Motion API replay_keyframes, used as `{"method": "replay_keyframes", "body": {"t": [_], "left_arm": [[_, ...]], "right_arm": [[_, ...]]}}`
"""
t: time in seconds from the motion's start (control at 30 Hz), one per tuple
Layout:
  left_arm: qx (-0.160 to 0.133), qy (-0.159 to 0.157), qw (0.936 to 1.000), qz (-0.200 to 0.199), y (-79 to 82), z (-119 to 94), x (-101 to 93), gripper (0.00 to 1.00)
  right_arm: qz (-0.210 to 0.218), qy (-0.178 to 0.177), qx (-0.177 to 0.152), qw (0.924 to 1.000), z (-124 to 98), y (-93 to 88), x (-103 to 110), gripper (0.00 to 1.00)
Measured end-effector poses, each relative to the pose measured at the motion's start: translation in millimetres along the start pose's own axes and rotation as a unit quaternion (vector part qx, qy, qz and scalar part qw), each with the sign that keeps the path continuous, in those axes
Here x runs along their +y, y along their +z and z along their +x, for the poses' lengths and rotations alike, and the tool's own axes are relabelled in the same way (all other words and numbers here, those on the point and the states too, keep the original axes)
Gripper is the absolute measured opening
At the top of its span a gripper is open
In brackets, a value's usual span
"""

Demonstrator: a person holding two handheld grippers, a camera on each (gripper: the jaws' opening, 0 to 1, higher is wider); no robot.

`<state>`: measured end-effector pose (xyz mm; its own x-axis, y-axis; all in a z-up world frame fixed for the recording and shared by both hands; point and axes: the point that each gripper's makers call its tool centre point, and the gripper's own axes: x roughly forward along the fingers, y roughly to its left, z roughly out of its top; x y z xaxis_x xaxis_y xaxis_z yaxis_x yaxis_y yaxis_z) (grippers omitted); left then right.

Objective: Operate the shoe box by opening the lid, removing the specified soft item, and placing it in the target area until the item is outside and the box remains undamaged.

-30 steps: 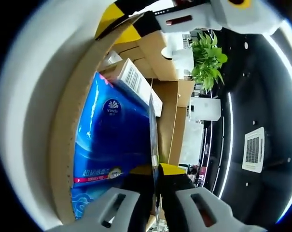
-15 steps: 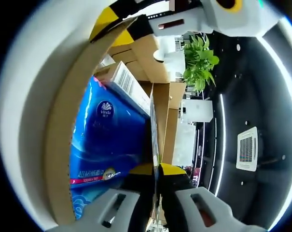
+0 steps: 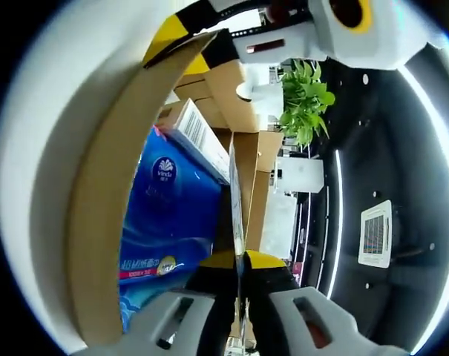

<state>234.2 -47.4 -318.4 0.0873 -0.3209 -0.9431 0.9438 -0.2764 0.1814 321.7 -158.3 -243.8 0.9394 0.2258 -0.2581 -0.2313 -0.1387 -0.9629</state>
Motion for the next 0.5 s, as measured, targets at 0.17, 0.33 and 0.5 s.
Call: {"method": "replay_keyframes", "body": {"t": [0.17,0.33,0.5], "left_arm": [[0.001,0.0,1.0,-0.001,-0.1,0,0.5,0.05],[0.002,0.0,1.0,-0.001,0.0,0,0.3,0.05],[0.001,0.0,1.0,-0.001,-0.5,0,0.7,0.05]], "right_arm": [[0.002,-0.01,-0.001,1.0,-7,-1.1,-6,0.01],[0.005,-0.021,0.002,0.9998,-14,-4.7,-16,0.01],[0.005,-0.03,0.007,0.9995,-21,-9.4,-24,0.01]]}}
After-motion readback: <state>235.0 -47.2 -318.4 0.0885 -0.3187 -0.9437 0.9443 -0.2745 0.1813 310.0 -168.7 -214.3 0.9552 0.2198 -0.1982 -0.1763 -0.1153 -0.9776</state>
